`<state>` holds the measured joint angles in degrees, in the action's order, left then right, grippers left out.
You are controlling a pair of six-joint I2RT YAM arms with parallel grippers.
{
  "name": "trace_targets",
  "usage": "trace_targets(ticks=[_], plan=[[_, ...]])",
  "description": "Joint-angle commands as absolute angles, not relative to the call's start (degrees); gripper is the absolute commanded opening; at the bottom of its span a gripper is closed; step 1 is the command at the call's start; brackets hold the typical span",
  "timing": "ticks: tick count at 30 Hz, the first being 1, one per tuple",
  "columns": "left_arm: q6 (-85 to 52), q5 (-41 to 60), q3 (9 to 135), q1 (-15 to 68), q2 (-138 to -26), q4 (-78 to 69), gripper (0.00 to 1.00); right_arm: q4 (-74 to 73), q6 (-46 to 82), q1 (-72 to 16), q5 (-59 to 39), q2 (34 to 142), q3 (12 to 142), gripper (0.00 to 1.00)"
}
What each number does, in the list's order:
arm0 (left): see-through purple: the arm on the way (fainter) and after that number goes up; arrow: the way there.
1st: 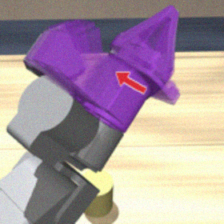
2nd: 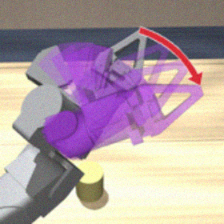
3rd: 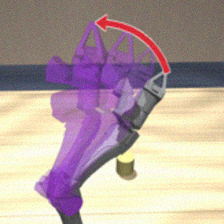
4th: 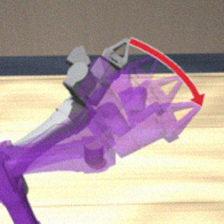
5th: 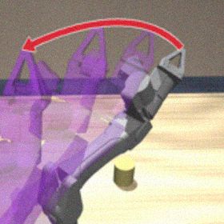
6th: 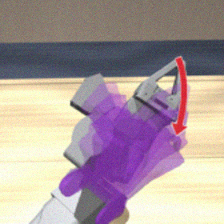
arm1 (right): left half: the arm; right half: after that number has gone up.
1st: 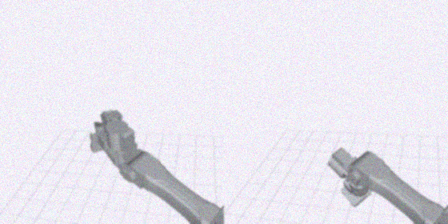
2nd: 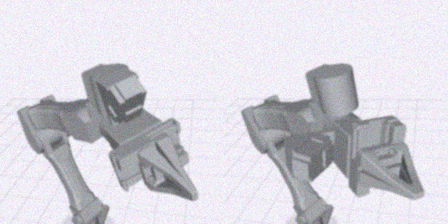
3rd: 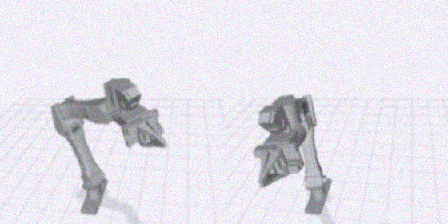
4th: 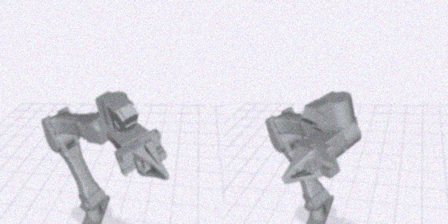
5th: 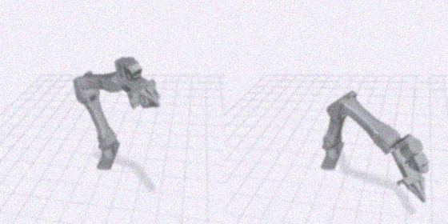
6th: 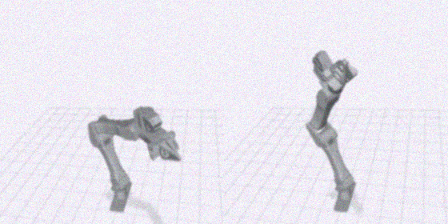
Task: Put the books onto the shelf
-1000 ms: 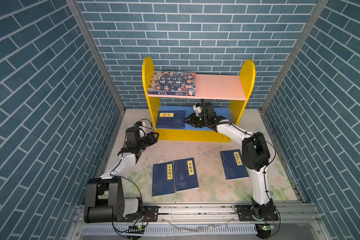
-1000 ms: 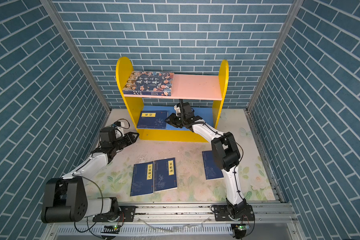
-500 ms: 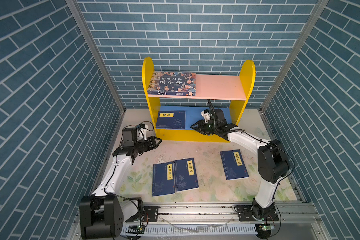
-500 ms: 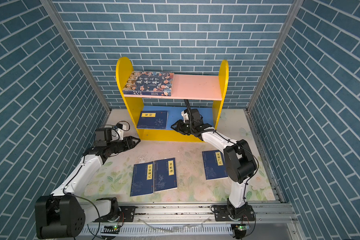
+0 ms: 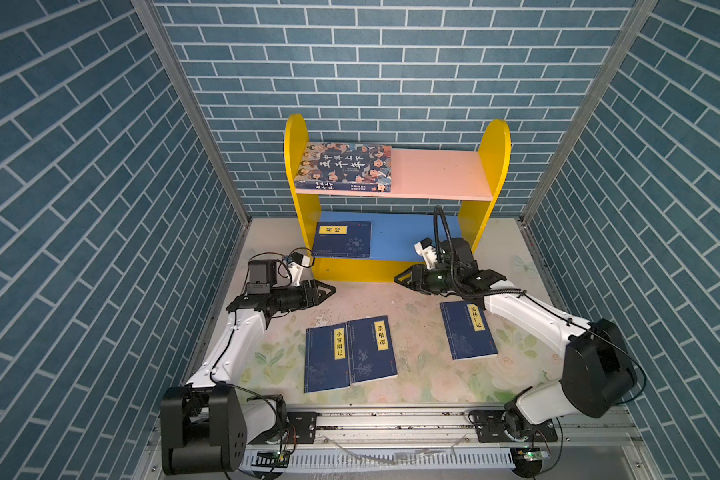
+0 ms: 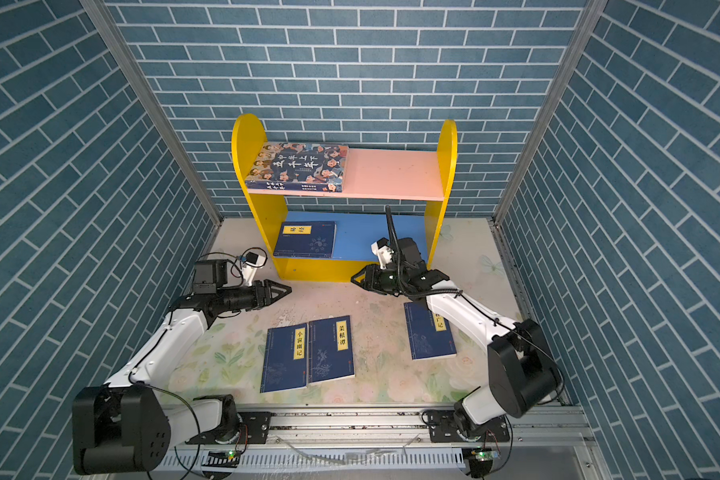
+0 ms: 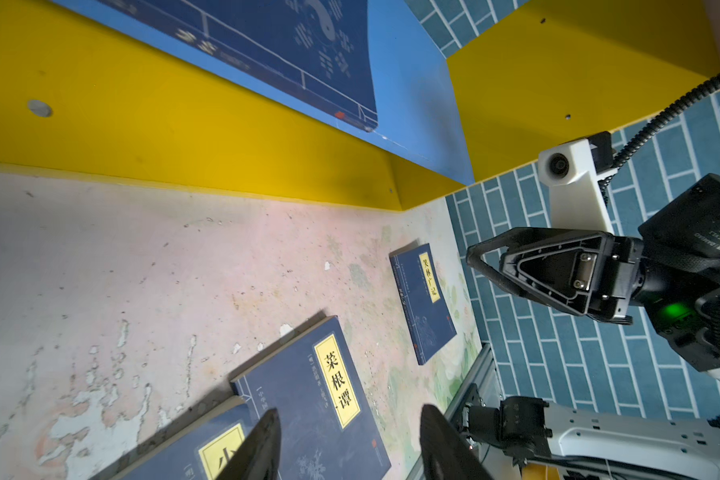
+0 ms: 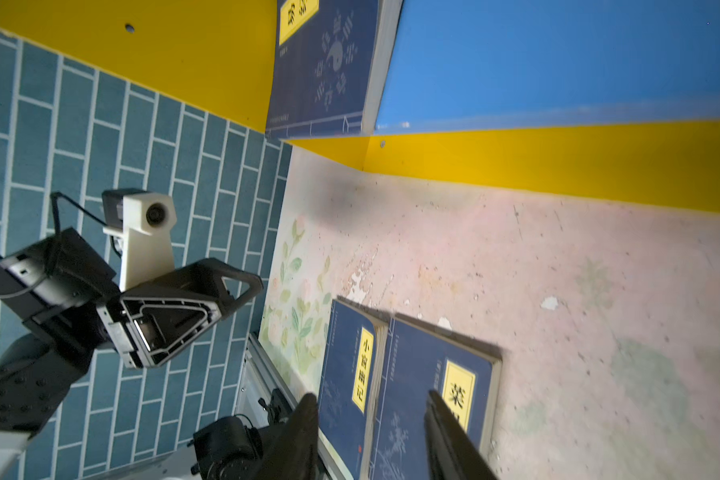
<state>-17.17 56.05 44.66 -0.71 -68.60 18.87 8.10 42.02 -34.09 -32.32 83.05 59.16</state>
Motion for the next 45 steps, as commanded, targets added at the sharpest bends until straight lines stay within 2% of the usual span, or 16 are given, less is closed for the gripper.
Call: trace_targets(ticks=[1,5,11,16,20,23,30,41,45], plan=[[-13.6,61.1,44.4,2.7,-69.0,18.5,0.56,15.5,36.9,-34.5,-29.9,76.3,53.3,0.46],[-7.6,61.5,46.2,9.4,-70.3,21.7,0.57,17.3,38.8,-34.4,-24.8,67.2,43.3,0.49],[-3.7,59.5,48.5,17.3,-74.4,22.0,0.58,24.4,41.9,-32.2,-7.9,57.3,36.8,0.61],[0.6,57.2,52.0,23.9,-77.2,25.8,0.7,26.7,42.9,-26.1,0.9,53.1,33.5,0.71],[3.5,50.8,54.4,28.0,-78.6,27.0,0.76,23.4,43.6,-18.9,-0.1,52.6,30.2,0.76],[0.6,44.4,55.6,29.4,-80.5,24.6,0.78,20.5,42.7,-13.4,-1.0,54.6,28.3,0.78],[-8.1,44.9,49.0,29.6,-78.9,13.8,0.81,14.5,40.8,-3.5,-4.7,58.9,25.7,0.78],[-6.6,41.9,46.2,28.4,-76.9,14.8,0.83,13.6,36.1,-0.1,-10.3,65.6,27.8,0.79],[-6.8,36.5,46.2,26.5,-76.1,15.4,0.84,14.6,33.5,0.2,-11.8,69.4,29.6,0.78]])
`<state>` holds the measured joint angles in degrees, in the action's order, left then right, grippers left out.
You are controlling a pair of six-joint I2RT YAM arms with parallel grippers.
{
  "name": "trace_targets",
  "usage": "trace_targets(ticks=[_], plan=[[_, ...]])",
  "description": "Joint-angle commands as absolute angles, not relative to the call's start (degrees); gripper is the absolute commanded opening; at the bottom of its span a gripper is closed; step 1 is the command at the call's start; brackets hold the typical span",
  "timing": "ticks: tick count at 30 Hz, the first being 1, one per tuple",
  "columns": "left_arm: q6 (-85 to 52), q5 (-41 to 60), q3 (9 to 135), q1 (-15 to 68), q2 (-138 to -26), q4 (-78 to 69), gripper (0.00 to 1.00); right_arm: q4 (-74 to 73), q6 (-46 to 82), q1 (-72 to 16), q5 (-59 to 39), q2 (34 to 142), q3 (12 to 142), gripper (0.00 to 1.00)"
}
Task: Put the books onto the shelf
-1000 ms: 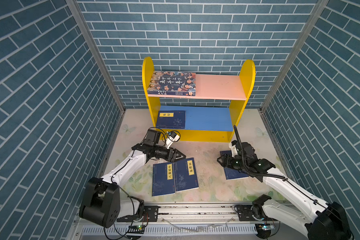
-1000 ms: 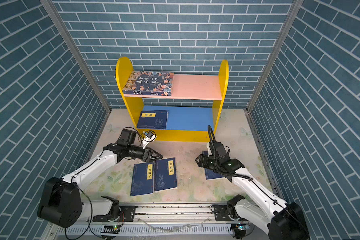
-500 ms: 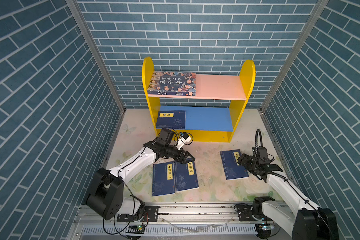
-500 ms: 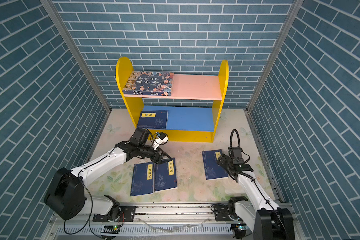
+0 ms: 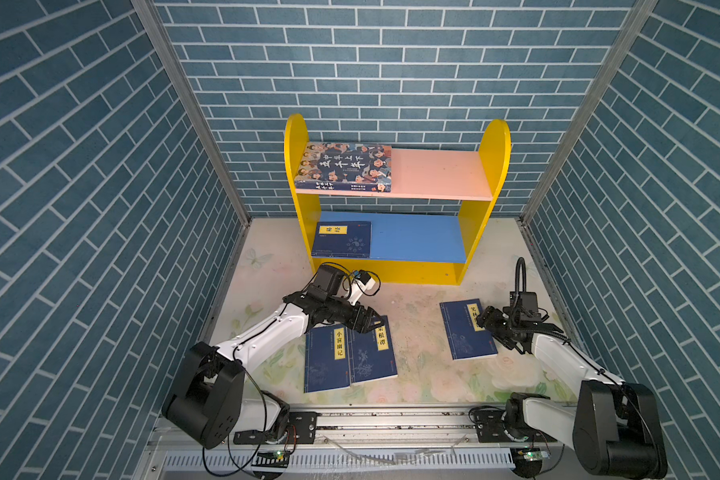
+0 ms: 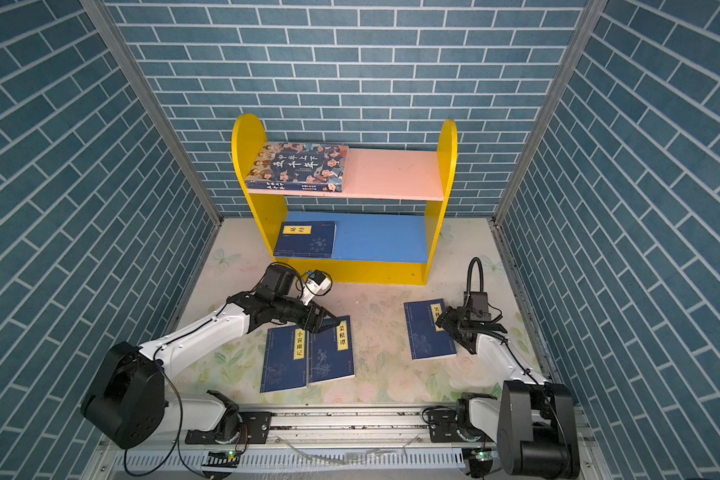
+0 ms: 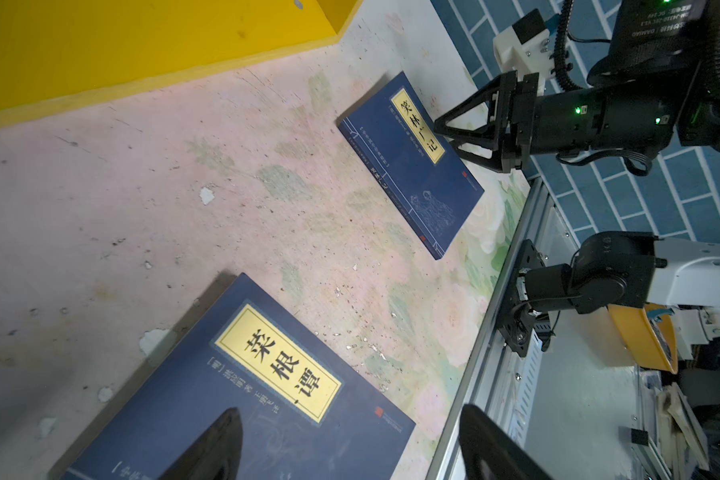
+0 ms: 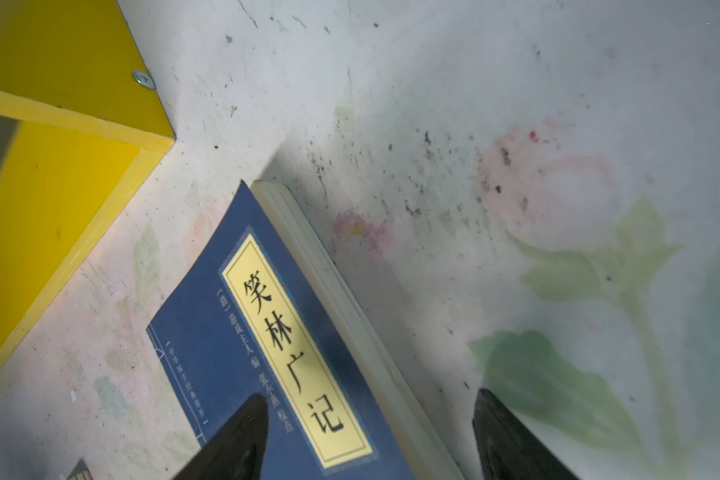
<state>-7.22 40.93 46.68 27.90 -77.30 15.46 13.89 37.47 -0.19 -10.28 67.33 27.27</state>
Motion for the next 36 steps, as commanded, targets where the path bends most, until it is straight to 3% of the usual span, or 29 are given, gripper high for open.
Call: trace_targets(ticks=[1,12,27,36], plan=[[-6.8,35.7,46.1,26.1,-76.1,15.6,0.85,14.7,33.5,0.2,-11.2,69.7,29.5,0.78],[-10.7,41.5,43.4,24.9,-77.9,10.2,0.87,16.3,30.8,0.4,-9.0,73.1,31.3,0.79],[-17.4,42.2,43.2,24.8,-80.0,6.6,0.87,21.4,30.1,-0.3,-17.3,77.2,35.1,0.74],[-18.9,43.6,43.0,24.9,-80.7,3.8,0.84,23.1,30.3,-9.7,-20.0,78.9,37.6,0.72]])
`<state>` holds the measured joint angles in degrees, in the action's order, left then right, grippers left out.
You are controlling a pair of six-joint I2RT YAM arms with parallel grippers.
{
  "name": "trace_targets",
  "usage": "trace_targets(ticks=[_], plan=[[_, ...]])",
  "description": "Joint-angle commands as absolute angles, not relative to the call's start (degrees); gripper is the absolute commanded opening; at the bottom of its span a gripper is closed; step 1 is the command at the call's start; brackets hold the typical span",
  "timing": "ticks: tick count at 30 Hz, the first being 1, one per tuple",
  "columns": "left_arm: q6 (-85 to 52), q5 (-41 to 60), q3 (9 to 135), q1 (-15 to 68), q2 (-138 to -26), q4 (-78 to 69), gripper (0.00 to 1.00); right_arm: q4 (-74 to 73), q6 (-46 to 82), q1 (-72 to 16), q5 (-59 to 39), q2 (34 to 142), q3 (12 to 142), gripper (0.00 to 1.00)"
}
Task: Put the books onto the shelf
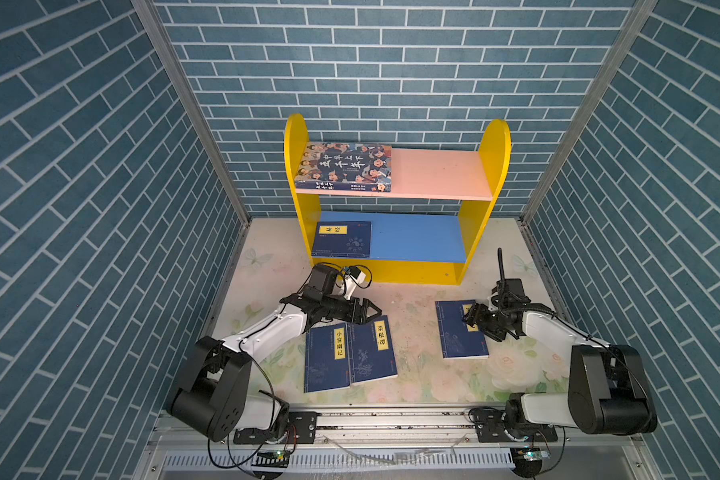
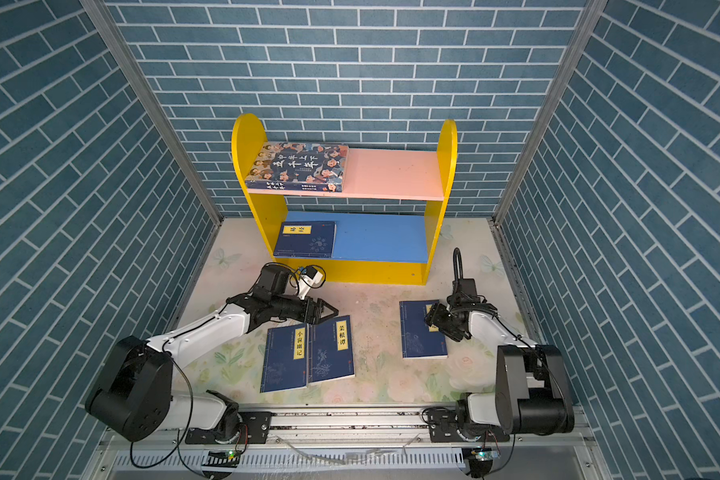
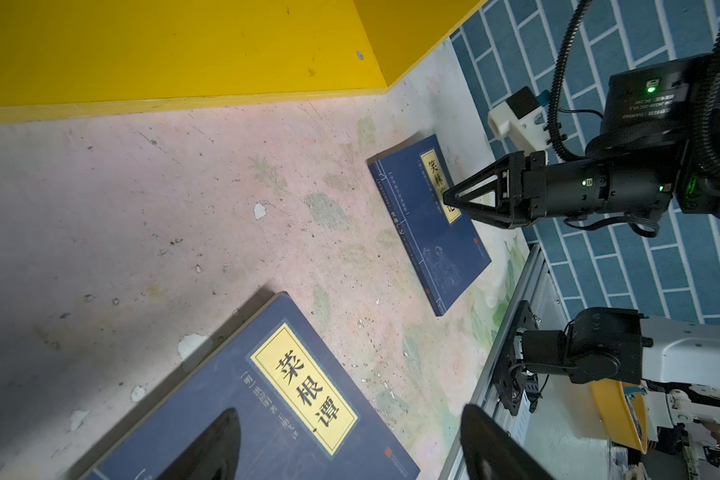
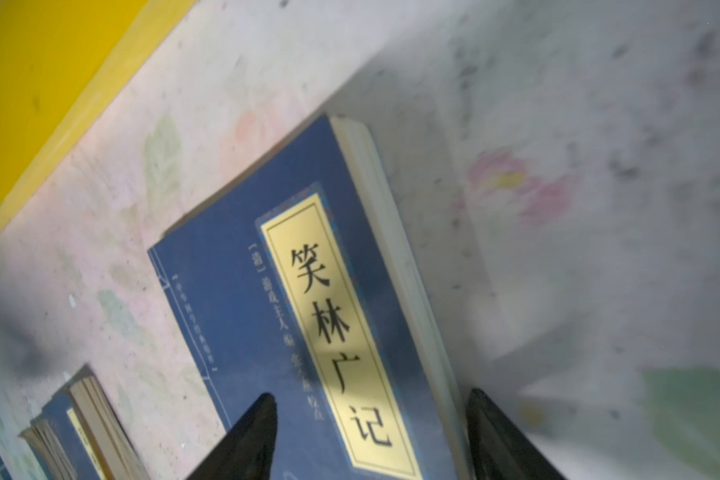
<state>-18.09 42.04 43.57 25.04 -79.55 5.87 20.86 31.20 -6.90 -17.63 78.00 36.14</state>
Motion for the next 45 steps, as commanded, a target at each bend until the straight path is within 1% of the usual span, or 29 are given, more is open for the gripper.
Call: trace_targets(ticks=[1,7,11,13,20,30,36,45], plan=[[-18.7,43.7,43.1,24.9,-80.8,3.8,0.83,22.8,30.8,-10.9,-20.4,78.9,37.6,0.72],[-14.3,45.2,46.9,26.4,-84.8,6.1,0.82,21.9,34.1,-15.9,-18.7,76.2,37.1,0.72],[-13.0,44.3,50.2,30.4,-89.2,5.2,0.81,25.1,37.4,-15.8,-9.3,70.9,35.1,0.75],[-14.2,43.6,51.1,32.6,-91.3,3.0,0.81,25.1,38.6,-15.6,-7.5,69.6,34.1,0.77],[-24.1,41.8,51.4,37.1,-99.0,-8.3,0.8,19.2,40.1,-15.6,-10.5,70.7,31.1,0.76],[-22.7,41.9,49.2,38.5,-99.4,-9.2,0.82,15.2,36.5,-15.6,-14.0,74.3,30.7,0.76],[-23.0,41.6,46.9,39.3,-99.1,-14.9,0.82,11.4,34.2,-15.8,-19.8,76.9,30.4,0.73],[-23.1,41.1,49.2,40.3,-104.0,-15.4,0.81,9.4,33.1,-16.7,-26.0,77.0,29.1,0.72]])
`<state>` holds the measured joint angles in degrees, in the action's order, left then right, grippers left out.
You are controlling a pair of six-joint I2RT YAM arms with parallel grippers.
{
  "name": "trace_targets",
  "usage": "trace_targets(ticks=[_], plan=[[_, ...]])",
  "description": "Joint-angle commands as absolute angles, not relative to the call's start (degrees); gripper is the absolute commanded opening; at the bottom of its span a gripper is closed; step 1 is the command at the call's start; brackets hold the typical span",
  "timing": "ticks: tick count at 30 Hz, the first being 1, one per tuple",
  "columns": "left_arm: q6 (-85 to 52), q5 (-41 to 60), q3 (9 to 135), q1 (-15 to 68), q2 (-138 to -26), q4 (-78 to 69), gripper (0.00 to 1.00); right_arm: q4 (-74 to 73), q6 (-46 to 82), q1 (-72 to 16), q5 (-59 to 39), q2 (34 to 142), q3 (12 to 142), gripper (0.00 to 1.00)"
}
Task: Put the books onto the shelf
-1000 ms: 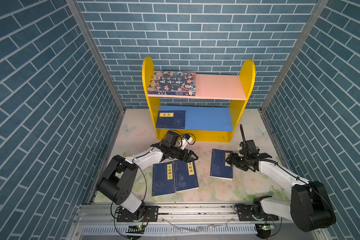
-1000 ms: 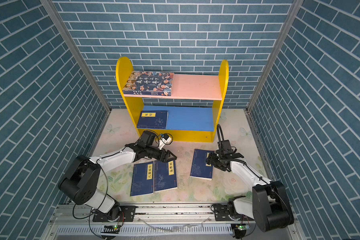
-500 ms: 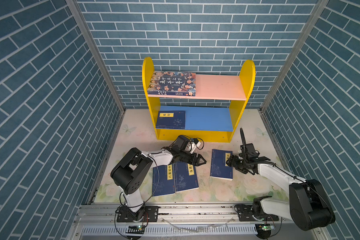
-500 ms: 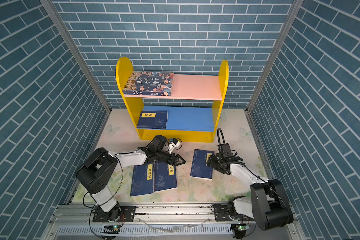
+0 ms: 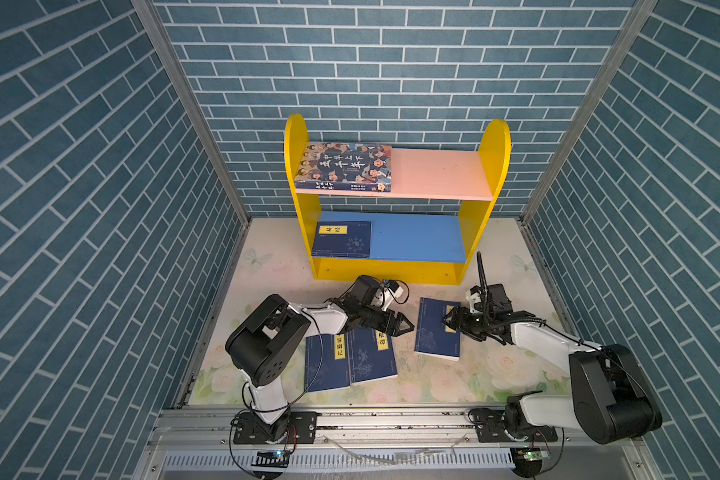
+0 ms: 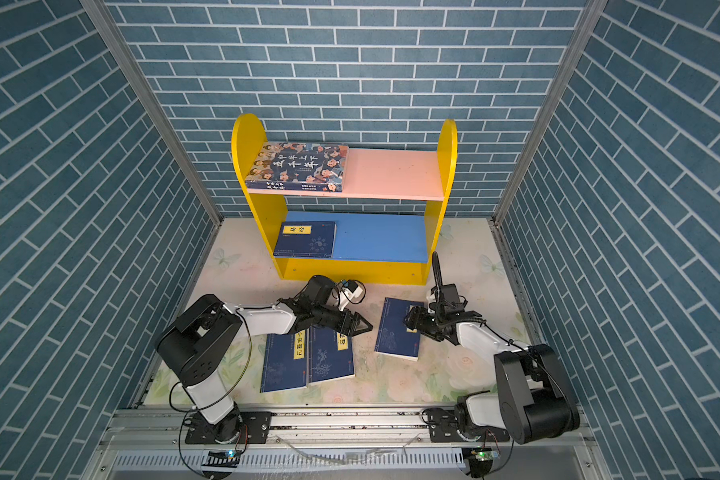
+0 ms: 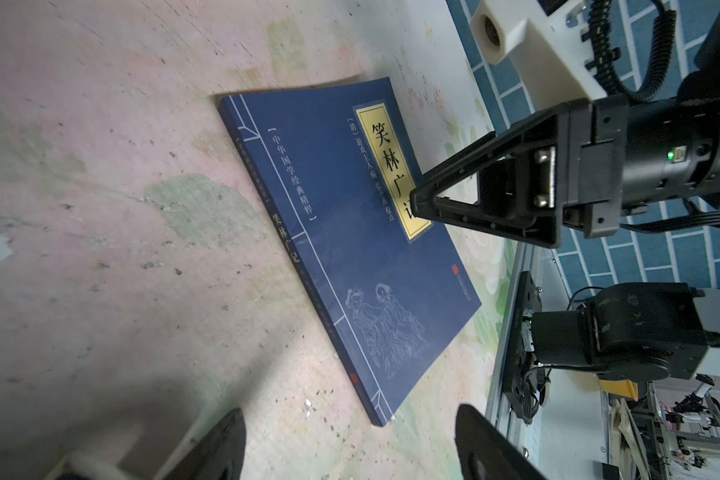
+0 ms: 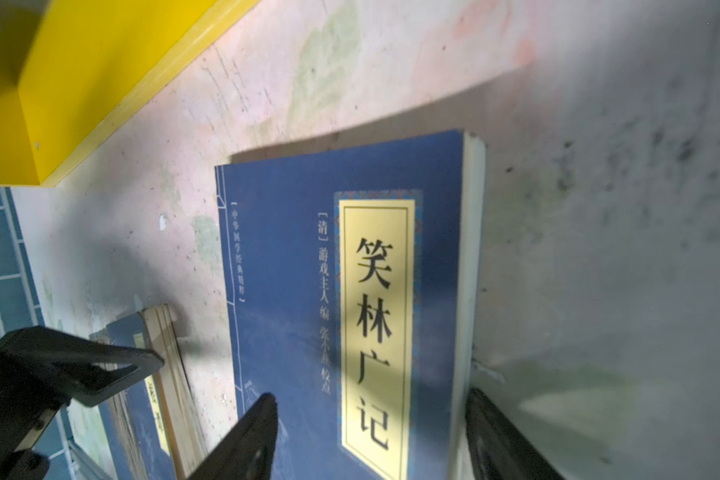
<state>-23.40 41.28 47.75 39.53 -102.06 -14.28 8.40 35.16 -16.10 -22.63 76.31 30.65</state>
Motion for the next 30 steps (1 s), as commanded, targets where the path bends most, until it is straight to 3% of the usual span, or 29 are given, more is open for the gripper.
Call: trace_targets(ticks=[1,18,30], plan=[[-22.9,41.2,50.0,40.6,-104.8,-14.5,0.8,9.2,33.1,-16.8,-26.4,76.9,28.9,0.72],[-25.3,49.0,54.7,41.5,-113.5,-15.9,0.76,0.9,38.0,-17.4,-31.7,77.4,24.2,0.72],[-25.0,48.9,53.2,42.2,-111.8,-15.5,0.76,0.5,41.6,-17.4,-33.0,70.5,21.8,0.52]])
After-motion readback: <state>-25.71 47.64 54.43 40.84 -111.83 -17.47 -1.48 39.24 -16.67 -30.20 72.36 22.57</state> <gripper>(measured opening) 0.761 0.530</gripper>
